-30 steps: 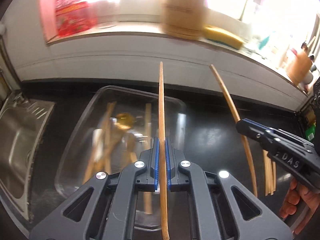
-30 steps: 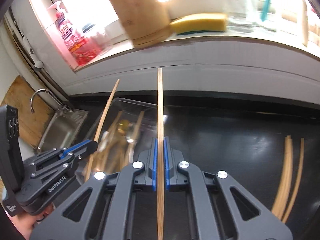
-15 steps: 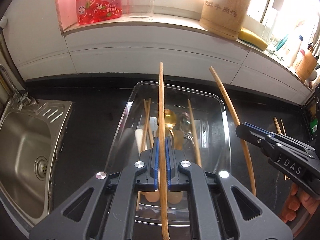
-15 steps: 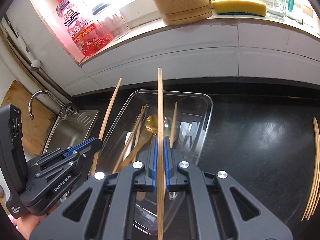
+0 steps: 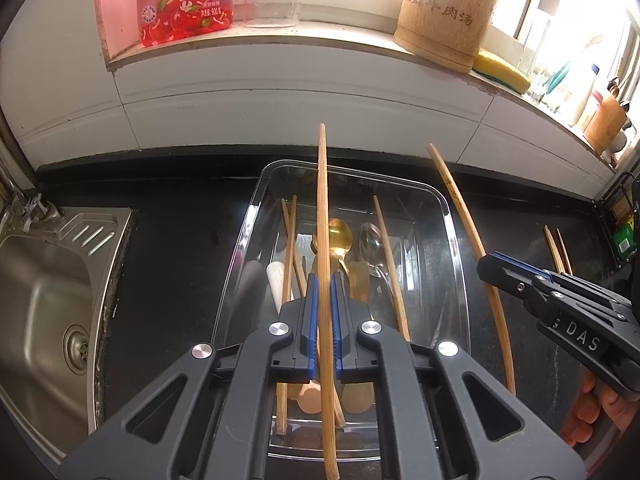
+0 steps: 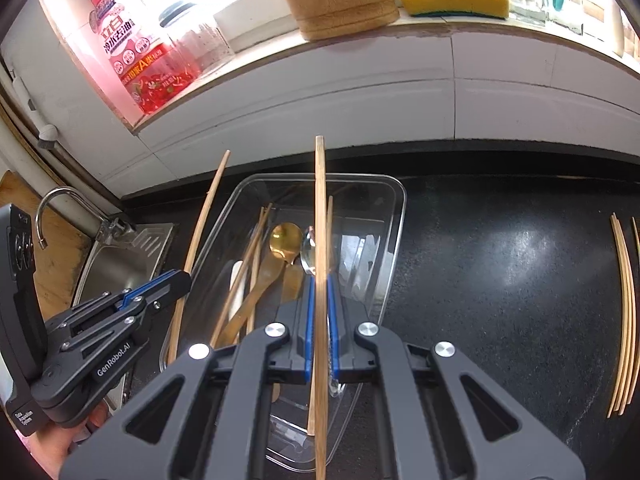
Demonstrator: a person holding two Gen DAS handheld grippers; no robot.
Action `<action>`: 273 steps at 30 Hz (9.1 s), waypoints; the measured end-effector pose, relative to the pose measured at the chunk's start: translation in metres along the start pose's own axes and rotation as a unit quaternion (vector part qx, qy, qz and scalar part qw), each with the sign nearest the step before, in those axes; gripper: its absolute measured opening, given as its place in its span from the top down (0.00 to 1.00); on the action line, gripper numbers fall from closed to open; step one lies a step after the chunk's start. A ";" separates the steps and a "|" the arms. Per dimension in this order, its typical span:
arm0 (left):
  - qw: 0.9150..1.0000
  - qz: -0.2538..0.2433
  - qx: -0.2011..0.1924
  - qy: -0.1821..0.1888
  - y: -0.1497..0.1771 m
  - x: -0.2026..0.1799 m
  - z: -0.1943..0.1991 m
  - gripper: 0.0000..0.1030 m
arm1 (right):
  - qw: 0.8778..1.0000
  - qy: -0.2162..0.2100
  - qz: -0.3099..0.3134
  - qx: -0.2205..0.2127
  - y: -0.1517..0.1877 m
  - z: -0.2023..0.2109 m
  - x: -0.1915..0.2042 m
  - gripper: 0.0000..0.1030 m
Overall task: Organize utensils
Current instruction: 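Carry both chopsticks upright over the clear tray, then open both grippers to drop the chopsticks into the tray, then move both open grippers back over the remaining chopsticks, then grasp a chopstick with the left gripper while the right grasps another, then carry both chopsticks upright over the clear tray, then open both grippers to drop the chopsticks into the tray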
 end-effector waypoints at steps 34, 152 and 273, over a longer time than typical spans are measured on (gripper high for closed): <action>1.000 0.005 0.008 -0.018 -0.009 0.010 -0.018 0.07 | 0.999 0.009 -0.036 -0.011 -0.012 -0.017 0.002 0.26; 0.978 -0.194 0.073 0.027 0.091 -0.440 -0.160 0.68 | 0.984 0.165 -0.012 0.067 0.085 0.045 -0.358 0.93; 0.999 -0.029 -0.004 -0.016 -0.028 0.011 -0.033 0.40 | 0.999 0.026 -0.045 -0.010 -0.018 -0.035 0.009 0.93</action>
Point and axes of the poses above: each gripper's, at about its wrist camera, not at the fingertips, and z roughly against the way its jaws point, x to its left, y to its underside, the point moved 10 cm from there along -z, roughly the way its jaws point, and after that the axes turned 8 degrees about z, right-handed, at the moved point
